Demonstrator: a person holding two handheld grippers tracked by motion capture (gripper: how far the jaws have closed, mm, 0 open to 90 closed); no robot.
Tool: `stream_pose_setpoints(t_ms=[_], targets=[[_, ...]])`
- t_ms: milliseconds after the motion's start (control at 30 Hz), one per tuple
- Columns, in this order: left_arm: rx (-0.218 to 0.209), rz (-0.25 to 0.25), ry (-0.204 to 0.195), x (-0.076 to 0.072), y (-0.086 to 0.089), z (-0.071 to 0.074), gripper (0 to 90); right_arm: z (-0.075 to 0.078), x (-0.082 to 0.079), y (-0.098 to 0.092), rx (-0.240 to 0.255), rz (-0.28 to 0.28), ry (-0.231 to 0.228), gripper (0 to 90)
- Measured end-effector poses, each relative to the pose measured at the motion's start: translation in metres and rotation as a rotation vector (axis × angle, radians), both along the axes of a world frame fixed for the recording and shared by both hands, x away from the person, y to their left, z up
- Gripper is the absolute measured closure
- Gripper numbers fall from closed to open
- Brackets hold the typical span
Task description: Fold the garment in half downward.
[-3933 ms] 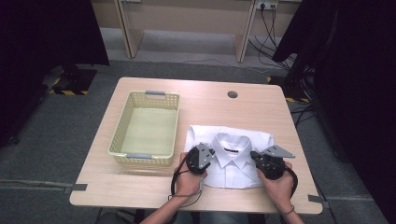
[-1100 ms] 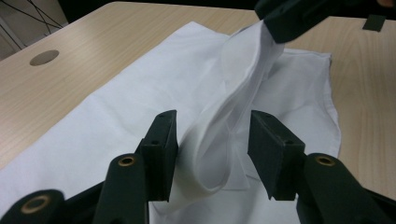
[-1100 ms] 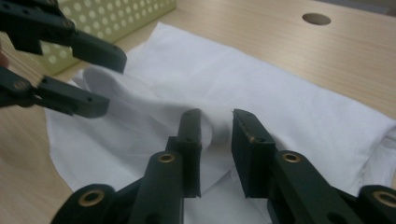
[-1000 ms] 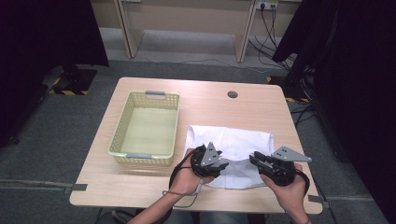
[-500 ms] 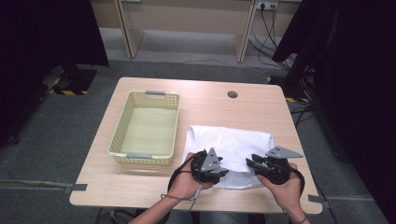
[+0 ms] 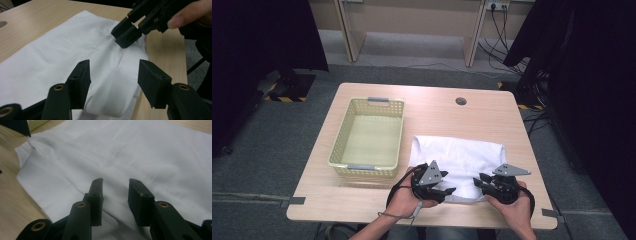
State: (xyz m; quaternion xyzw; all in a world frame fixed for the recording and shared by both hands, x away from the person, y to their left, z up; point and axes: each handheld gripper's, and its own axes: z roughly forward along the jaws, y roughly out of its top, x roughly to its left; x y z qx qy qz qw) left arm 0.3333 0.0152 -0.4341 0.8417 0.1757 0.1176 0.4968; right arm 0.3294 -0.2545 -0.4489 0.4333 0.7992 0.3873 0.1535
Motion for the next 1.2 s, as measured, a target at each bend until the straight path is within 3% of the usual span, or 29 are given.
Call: stream_pose_setpoints(t_ms=[133, 367, 600, 867, 1033, 1200], targets=[[0.003, 0.037, 0.000, 0.006, -0.001, -0.002, 42.5, -0.006, -0.001, 0.002, -0.003, 0.000, 0.015, 64.9], [0.058, 0.092, -0.002, 0.017, -0.007, -0.017, 42.8, -0.011, -0.002, 0.003, -0.006, -0.008, 0.017, 65.2], [0.108, 0.113, 0.026, 0.021, -0.010, -0.029, 44.0, -0.017, -0.001, 0.004, -0.009, -0.012, 0.021, 65.3], [0.152, 0.124, 0.031, 0.022, -0.011, -0.035, 45.7, -0.020, -0.001, 0.007, -0.020, -0.007, 0.020, 65.2], [0.154, 0.132, 0.029, 0.021, -0.011, -0.038, 46.0, -0.019, -0.001, 0.006, -0.009, -0.006, 0.014, 62.8], [0.123, 0.138, 0.012, 0.020, -0.008, -0.035, 43.8, -0.004, -0.006, -0.003, 0.022, -0.045, -0.050, 61.1]])
